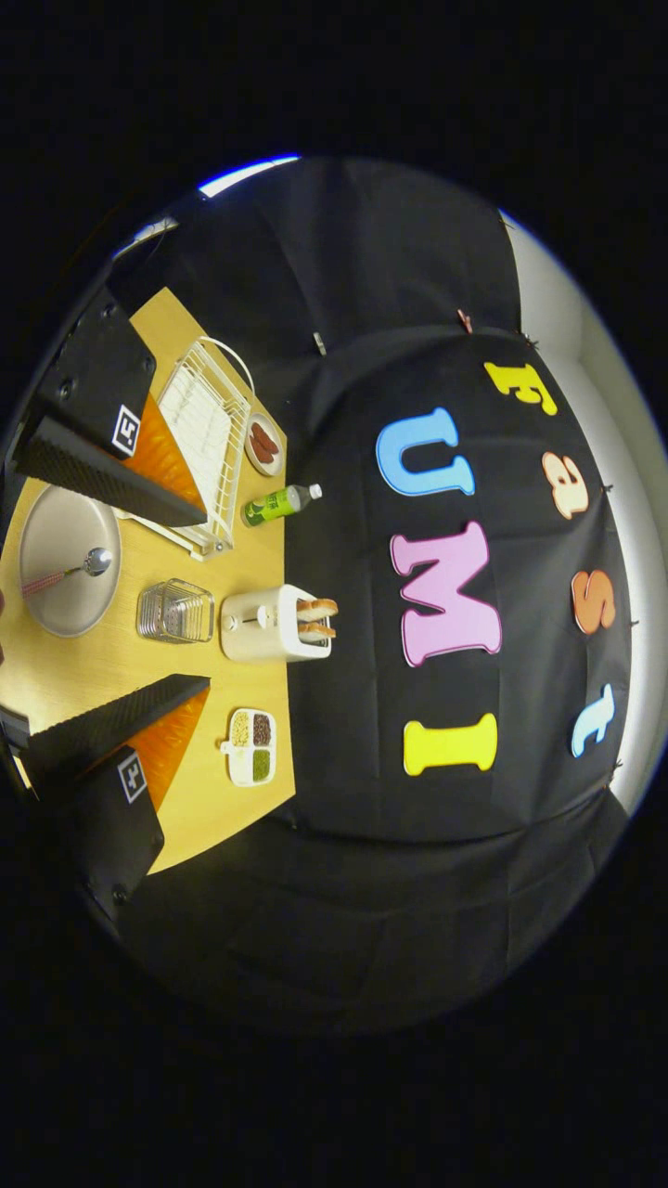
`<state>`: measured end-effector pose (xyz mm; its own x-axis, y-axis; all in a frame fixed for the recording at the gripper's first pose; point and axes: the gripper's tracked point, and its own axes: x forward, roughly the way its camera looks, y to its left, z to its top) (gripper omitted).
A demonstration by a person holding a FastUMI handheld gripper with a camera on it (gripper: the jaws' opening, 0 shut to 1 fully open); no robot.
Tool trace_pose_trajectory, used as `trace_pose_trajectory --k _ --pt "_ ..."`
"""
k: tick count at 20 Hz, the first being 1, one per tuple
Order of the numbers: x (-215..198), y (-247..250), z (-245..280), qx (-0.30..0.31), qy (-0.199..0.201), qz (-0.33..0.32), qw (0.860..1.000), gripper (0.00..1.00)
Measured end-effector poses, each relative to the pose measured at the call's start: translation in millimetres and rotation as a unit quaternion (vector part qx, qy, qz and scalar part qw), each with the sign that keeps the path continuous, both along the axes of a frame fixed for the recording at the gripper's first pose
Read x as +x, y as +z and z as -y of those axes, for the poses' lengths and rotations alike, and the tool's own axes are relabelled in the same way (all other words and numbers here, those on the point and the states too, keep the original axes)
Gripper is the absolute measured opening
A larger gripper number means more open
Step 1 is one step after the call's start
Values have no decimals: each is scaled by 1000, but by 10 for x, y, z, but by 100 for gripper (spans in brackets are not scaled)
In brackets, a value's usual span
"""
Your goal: Take the plate from the dish rack, then take the spoon from the basket and place it into the plate.
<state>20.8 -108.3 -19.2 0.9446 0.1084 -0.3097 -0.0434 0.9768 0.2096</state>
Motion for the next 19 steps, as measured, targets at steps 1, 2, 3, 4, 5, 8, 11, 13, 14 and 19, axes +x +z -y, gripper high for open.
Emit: trace_pose_trajectory --k 1,2,3,4,5,8,11,13,14,19 --pt "-49 73 45 -2 -18 6 1000 98" --pt "-109 147 83 -5 -33 12 999 99" --pt "-170 219 115 -9 -47 18 999 98" --pt "-215 290 153 -14 -62 24 998 98" --pt "-265 364 188 -17 -76 31 996 99" --pt "-424 513 216 -12 -108 46 993 98" --pt "-544 557 209 -18 -123 47 991 98" --pt "-587 584 186 -27 -128 47 990 99" --pt "-600 607 186 -29 -131 48 990 98" --pt "-628 657 67 -17 -134 49 990 98"
